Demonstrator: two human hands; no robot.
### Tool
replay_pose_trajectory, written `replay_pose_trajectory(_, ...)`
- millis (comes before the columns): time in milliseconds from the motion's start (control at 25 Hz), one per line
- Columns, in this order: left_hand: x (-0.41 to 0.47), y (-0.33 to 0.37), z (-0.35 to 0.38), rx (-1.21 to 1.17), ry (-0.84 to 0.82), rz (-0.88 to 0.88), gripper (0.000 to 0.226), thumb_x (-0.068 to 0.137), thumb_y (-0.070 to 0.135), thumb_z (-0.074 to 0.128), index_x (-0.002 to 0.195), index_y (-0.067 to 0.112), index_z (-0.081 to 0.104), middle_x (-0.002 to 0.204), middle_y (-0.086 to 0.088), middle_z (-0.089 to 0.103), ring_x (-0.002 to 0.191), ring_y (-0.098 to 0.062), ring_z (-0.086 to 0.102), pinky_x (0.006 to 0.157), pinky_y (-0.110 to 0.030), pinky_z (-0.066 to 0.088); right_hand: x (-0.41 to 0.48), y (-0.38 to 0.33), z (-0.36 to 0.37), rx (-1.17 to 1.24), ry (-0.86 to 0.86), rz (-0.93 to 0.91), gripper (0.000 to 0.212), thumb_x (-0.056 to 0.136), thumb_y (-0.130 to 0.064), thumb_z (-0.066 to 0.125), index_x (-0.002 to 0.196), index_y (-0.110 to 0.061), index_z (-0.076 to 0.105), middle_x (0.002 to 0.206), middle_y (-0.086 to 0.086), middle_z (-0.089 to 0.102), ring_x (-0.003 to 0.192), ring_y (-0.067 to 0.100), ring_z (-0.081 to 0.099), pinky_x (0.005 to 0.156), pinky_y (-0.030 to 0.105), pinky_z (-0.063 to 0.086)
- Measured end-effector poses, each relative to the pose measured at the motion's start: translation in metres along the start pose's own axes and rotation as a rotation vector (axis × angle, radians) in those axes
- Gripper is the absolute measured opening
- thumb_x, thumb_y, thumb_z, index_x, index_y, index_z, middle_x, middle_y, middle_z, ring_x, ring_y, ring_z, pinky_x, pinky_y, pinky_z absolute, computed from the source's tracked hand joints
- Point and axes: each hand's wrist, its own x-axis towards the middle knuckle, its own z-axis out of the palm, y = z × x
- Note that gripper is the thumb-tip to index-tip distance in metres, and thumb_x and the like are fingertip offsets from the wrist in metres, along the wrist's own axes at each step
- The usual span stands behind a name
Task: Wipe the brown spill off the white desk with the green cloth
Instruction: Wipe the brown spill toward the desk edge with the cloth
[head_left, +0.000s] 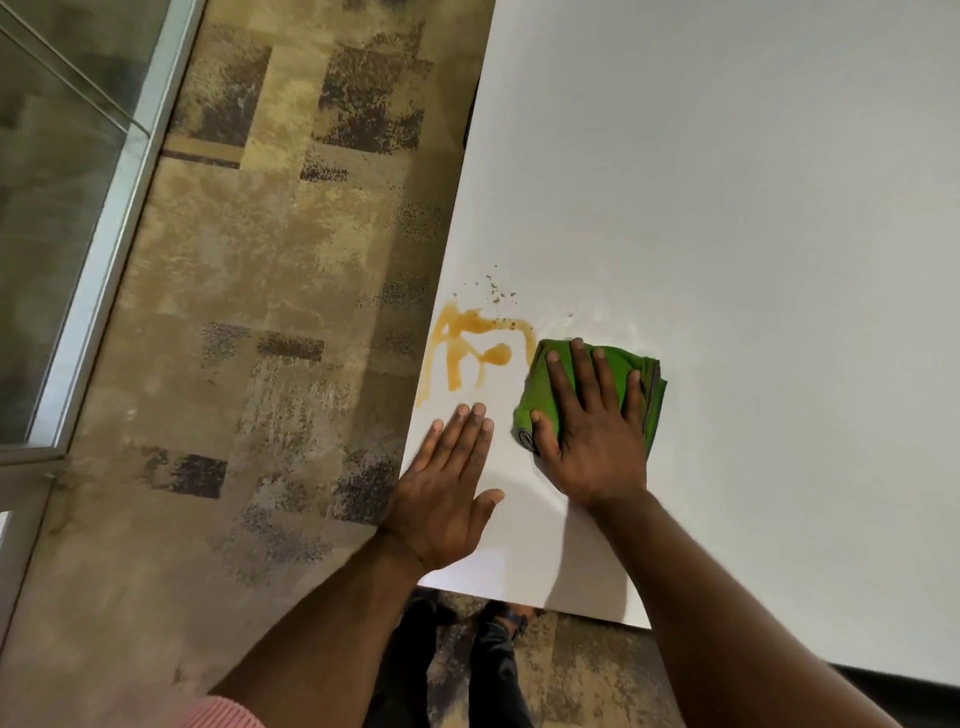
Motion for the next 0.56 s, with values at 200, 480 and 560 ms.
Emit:
replay_pose_trajectory(200,0.001,0.001,0.001,0.023,-0.006,0.014,0.077,0.107,0.052,0.029,0.162,0.003,0.010,0.173,-0.015,0.003,0.160,-0.031,0.002,0.130,-0.047,0.006,0.059,-0.011,-0.002,-0.015,-0.039,0.044,0.073,0.103,-0.055,0.032,0.168,-0.031,0.008,0.177,0.001,0.003,0.163,0.025,0.002,0.127,0.061,0.001)
replay_pose_trajectory(480,0.003,0.000,0.003,0.013,0.015,0.010,0.078,0.105,0.052,0.032,0.162,0.002,0.013,0.172,-0.016,0.007,0.160,-0.032,0.005,0.129,-0.048,0.007,0.107,-0.047,0.003,-0.018,-0.071,-0.071,0.073,0.104,-0.057,0.028,0.168,-0.030,0.005,0.177,0.002,0.000,0.163,0.026,-0.003,0.128,0.060,-0.002)
replay_pose_trajectory(560,0.003,0.000,0.003,0.006,0.011,0.006,0.078,0.105,0.052,0.033,0.162,0.002,0.014,0.172,-0.017,0.009,0.160,-0.032,0.005,0.129,-0.047,0.007,0.114,-0.057,0.005,-0.011,-0.084,-0.100,0.074,0.104,-0.058,0.027,0.167,-0.030,0.002,0.177,0.002,-0.003,0.163,0.026,-0.005,0.128,0.059,-0.004)
